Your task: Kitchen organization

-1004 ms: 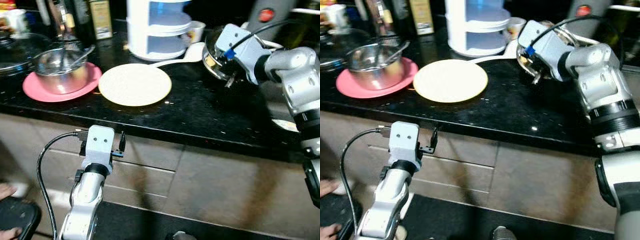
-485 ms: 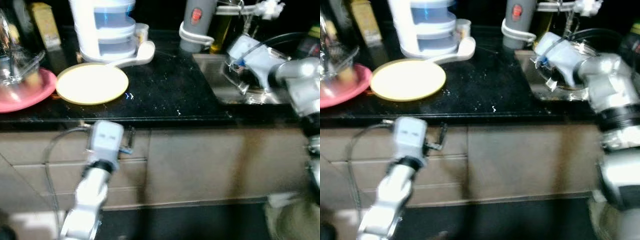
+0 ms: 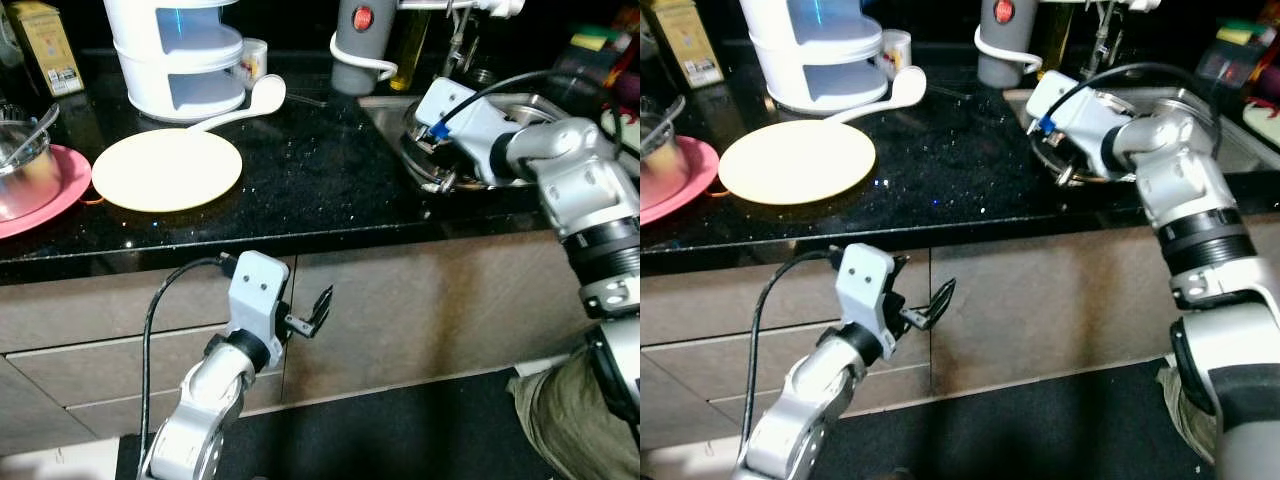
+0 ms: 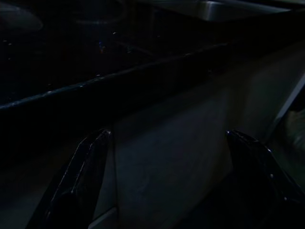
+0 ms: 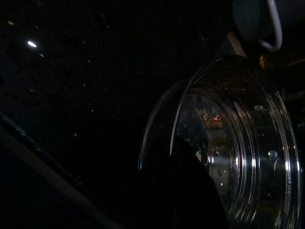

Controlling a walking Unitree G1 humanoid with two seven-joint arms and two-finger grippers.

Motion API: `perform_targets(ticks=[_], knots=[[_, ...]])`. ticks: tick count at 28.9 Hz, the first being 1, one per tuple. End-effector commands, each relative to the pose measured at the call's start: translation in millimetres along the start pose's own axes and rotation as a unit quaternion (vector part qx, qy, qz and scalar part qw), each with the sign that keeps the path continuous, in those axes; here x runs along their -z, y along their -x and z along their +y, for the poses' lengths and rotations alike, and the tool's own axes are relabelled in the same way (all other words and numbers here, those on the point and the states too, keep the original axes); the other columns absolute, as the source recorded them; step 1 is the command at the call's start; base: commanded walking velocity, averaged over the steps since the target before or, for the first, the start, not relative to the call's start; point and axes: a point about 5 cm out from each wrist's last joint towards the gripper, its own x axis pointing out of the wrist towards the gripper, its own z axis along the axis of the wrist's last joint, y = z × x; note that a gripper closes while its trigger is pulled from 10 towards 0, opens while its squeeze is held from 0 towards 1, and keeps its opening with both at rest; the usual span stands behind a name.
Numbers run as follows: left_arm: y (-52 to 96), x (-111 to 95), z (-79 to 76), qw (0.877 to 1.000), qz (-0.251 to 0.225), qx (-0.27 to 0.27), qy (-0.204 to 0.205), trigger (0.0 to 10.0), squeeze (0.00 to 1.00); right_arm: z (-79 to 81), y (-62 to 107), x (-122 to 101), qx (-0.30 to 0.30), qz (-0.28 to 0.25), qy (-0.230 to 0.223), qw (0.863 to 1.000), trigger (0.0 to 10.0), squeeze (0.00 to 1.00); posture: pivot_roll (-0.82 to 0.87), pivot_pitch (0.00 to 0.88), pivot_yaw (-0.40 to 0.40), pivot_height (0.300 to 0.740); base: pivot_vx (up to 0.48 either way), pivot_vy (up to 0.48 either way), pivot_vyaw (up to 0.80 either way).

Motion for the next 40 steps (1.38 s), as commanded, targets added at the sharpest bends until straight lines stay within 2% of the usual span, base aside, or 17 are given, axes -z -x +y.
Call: perform_targets(ticks=[1, 6, 9, 12, 19, 28, 33, 36, 40], knots=[[1.0, 3.2, 2.5, 1.000, 0.015, -0.005, -0.009, 10.0, 0.00, 3.0, 0.8, -3.6, 0.000, -0.007, 0.005, 1.000, 10.0, 0.00, 0.04, 0.039, -0.085, 0.732, 0.000, -0.469, 0.00], [2.3, 5.5, 3.1, 1.000, 0.023, -0.001, -0.006, 10.0, 0.00, 6.5, 0.2, -3.9, -0.005, -0.009, 0.003, 1.000, 10.0, 0.00, 0.04, 0.040, -0.083, 0.732, 0.000, -0.466, 0.00], [1.9, 5.4, 5.7, 1.000, 0.021, -0.016, 0.002, 10.0, 0.00, 8.0, 0.1, -2.9, -0.008, -0.007, 0.001, 1.000, 10.0, 0.00, 0.04, 0.043, -0.081, 0.732, 0.000, -0.460, 0.00], [0.7, 4.5, 8.9, 0.999, 0.020, -0.028, 0.004, 10.0, 0.00, 9.4, -0.3, -1.3, -0.011, -0.004, 0.000, 1.000, 10.0, 0.00, 0.04, 0.043, -0.081, 0.732, 0.000, 0.000, 0.00], [0.2, 5.1, 4.8, 1.000, 0.021, -0.010, -0.003, 10.0, 0.00, 11.9, -2.0, -3.1, -0.012, -0.008, -0.003, 1.000, 10.0, 0.00, 0.04, 0.047, -0.081, 0.732, 0.000, 0.000, 0.00], [-1.1, -4.1, -3.3, 1.000, -0.009, 0.012, -0.025, 10.0, 0.00, 15.6, -5.4, -5.0, -0.006, -0.018, -0.012, 1.000, 10.0, 0.00, 0.04, 0.047, -0.081, 0.732, 0.000, 0.000, 0.00], [-3.9, -21.6, -6.4, 0.996, -0.052, 0.020, -0.064, 10.0, 0.00, 15.4, -8.1, -6.2, 0.007, -0.025, -0.023, 0.999, 10.0, 0.00, 0.04, 0.045, -0.080, 0.732, 0.000, 0.000, 0.00], [-6.1, -36.6, -1.0, 0.993, -0.079, -0.001, -0.089, 10.0, 0.00, 14.8, -10.6, -7.6, 0.022, -0.033, -0.035, 0.999, 10.0, 0.00, 0.04, 0.044, -0.079, 0.732, 0.000, 0.000, 0.00], [-6.7, -46.5, 5.6, 0.990, -0.099, -0.027, -0.100, 10.0, 0.00, 14.3, -11.7, -7.3, 0.029, -0.034, -0.040, 0.998, 10.0, 0.00, 0.04, 0.045, -0.077, 0.732, 0.000, 0.000, 0.00]])
